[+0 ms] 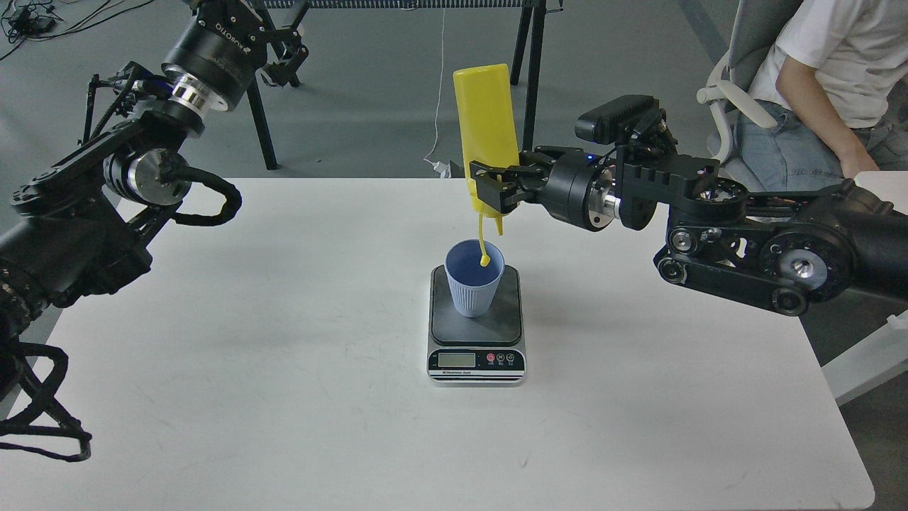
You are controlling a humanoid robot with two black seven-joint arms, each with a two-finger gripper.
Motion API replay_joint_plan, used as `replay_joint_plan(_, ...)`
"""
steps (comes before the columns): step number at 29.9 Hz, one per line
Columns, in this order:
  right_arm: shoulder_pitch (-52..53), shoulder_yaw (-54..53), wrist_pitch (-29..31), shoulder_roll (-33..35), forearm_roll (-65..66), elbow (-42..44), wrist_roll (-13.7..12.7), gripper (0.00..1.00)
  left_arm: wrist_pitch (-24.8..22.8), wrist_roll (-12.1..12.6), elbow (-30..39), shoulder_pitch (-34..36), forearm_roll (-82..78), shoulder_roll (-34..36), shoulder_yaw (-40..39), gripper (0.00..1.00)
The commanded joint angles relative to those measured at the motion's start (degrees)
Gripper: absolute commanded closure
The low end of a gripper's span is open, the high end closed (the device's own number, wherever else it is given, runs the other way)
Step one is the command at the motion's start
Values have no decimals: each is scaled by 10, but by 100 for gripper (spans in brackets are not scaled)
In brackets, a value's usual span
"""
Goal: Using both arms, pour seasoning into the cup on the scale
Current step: 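Tilt the yellow bottle nozzle-down over the cup to pour sauce, then tilt the yellow bottle upright and lift it from the cup, then carry the yellow bottle back and set it on the table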
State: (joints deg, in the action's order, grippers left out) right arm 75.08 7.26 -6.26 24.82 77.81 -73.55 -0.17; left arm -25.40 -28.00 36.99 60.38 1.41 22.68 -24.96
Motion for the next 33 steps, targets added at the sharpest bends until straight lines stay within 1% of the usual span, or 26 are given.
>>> replay_joint_plan(1, 0, 7, 0, -15, 3, 2, 0, 69, 0, 0, 0, 0, 0, 0, 0, 0)
replay_joint_plan(9, 2, 6, 0, -22, 3, 2, -1, 69, 0, 0, 0, 0, 0, 4, 0, 0)
replay_joint_plan(15, 9, -5, -6, -7, -7, 2, -2, 69, 0, 0, 0, 0, 0, 4, 0, 0)
replay_joint_plan(19, 1, -25, -13, 28, -44, -5, -2, 69, 0, 0, 0, 1, 0, 4, -1, 0)
replay_joint_plan(25, -30, -70, -17, 112, -177, -73, -1, 69, 0, 0, 0, 3, 0, 2, -1, 0)
replay_joint_plan(29, -75, -122, -17, 158, -231, -95, -1, 69, 0, 0, 0, 3, 0, 0, -1, 0)
replay_joint_plan(33, -145, -192, -14, 193, -337, -99, 0, 69, 0, 0, 0, 3, 0, 2, -1, 0)
